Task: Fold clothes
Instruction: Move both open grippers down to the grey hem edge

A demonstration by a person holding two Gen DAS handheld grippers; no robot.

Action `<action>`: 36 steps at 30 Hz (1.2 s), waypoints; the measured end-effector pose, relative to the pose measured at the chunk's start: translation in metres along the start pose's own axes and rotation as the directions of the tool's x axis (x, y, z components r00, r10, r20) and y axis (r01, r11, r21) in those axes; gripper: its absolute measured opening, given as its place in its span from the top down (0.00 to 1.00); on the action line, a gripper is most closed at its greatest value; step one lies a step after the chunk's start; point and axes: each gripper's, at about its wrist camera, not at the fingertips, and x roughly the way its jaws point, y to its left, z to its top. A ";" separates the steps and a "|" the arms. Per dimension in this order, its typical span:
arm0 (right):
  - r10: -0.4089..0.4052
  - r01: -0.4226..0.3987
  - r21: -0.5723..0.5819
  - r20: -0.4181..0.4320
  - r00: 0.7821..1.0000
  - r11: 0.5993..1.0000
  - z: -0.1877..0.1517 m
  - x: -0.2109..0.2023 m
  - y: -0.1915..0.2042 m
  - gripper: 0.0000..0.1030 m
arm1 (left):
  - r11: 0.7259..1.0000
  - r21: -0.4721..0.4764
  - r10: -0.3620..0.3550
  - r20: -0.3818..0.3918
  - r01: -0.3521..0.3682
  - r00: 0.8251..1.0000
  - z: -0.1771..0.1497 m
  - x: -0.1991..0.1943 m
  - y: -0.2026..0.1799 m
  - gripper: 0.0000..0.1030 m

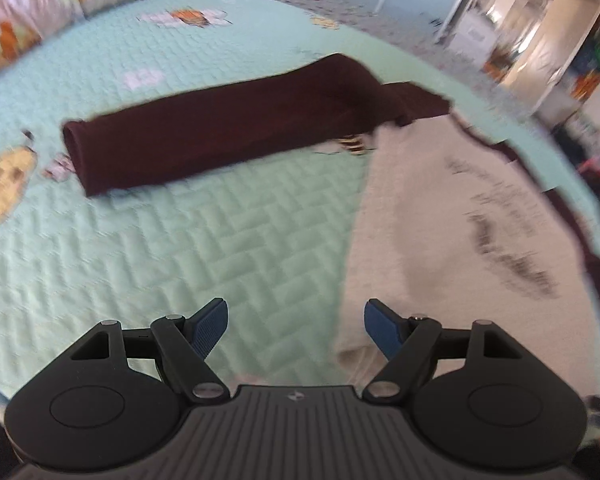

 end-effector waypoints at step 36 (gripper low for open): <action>0.089 -0.087 -0.024 0.079 0.993 0.996 -0.004 -0.011 -0.001 0.88 | 0.984 0.041 -0.172 -0.061 0.175 0.983 0.002 0.016 -0.023 0.88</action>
